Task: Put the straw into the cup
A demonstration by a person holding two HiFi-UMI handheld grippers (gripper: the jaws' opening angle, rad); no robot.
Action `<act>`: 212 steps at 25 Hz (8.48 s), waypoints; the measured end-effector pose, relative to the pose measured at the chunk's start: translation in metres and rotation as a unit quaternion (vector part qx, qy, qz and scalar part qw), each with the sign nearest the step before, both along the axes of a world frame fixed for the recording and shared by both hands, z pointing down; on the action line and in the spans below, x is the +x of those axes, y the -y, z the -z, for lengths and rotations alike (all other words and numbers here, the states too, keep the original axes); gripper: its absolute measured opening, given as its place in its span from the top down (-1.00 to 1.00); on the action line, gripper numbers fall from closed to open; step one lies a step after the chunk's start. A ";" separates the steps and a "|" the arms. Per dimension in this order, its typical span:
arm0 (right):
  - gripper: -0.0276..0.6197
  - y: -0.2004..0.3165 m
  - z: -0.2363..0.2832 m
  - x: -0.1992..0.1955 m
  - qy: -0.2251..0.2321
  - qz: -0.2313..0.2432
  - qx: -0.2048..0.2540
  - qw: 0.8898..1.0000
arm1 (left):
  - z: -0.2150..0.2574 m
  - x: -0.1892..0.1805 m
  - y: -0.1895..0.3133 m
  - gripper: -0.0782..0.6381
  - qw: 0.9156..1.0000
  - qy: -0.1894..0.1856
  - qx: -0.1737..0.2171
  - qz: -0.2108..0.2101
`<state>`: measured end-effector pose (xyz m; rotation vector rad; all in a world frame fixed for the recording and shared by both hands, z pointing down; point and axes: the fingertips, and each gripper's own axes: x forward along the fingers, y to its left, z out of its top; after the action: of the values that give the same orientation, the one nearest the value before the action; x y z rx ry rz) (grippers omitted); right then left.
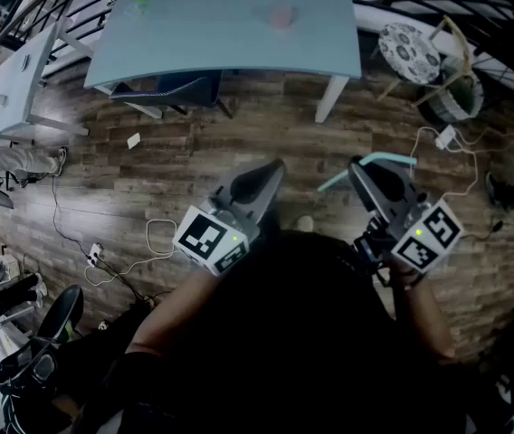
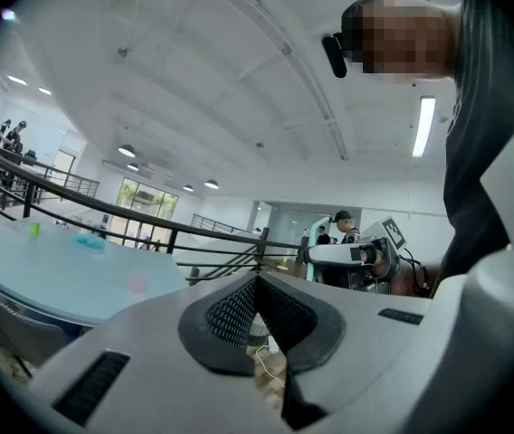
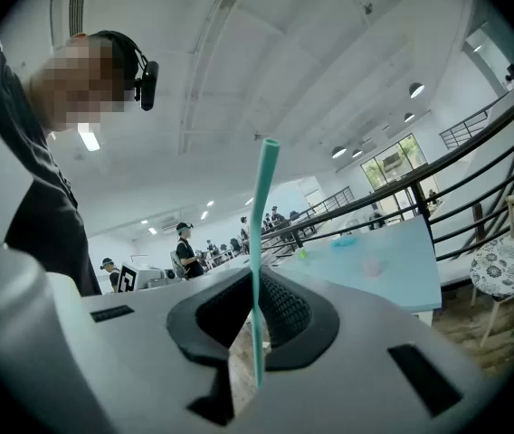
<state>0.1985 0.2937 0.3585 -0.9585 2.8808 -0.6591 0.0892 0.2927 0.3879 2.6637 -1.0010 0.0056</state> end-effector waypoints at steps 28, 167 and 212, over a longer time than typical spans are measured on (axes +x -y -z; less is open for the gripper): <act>0.82 0.062 -0.004 -0.116 -0.003 -0.012 -0.011 1.000 | -0.006 -0.103 0.077 0.75 0.999 -0.016 -0.009 -0.036; 0.82 0.538 -0.009 -0.168 0.070 -0.072 -0.046 0.994 | -0.003 -0.169 0.538 0.75 0.997 0.027 -0.008 -0.070; 0.82 0.683 -0.161 -0.057 -0.003 -0.071 -0.134 0.988 | -0.126 -0.055 0.647 0.75 0.985 0.079 -0.109 -0.104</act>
<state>0.1412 -0.3889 0.5190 -1.1826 2.7427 -1.0495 0.0343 -0.3544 0.5138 2.5798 -0.7140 0.3544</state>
